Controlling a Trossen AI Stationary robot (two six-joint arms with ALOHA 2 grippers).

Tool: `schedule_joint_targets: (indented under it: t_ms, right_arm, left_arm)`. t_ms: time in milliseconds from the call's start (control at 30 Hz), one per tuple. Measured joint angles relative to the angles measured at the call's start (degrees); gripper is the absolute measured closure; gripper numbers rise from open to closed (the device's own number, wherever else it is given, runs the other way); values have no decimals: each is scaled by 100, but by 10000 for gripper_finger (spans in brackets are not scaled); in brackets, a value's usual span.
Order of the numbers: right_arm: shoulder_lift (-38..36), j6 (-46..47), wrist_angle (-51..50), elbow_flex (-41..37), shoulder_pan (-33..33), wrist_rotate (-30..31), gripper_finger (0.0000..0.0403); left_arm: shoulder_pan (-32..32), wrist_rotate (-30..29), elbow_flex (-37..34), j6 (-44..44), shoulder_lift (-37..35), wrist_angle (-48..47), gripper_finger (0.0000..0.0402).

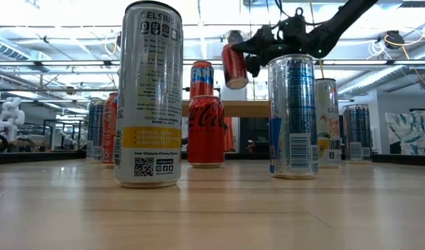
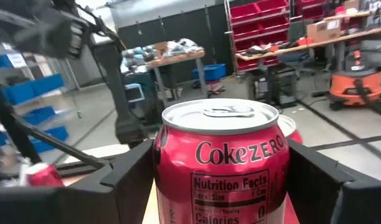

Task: Place canned beverage on shelf
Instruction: Put the bottom right red-black soda can on the shelf

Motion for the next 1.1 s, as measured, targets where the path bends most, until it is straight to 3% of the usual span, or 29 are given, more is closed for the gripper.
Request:
schedule_joint_targets:
  t_ms: [467, 667, 1100]
  right_arm:
    - [103, -1157, -430, 5, -45, 601, 129]
    - [299, -862, -355, 4, -122, 259, 128]
    - [665, -717, 201, 4, -129, 280, 128]
  left_arm:
    - [0, -4, 0, 36, 24, -1, 6]
    - [0, -4, 0, 136, 24, -2, 6]
    - [0, 4, 0, 192, 24, -13, 6]
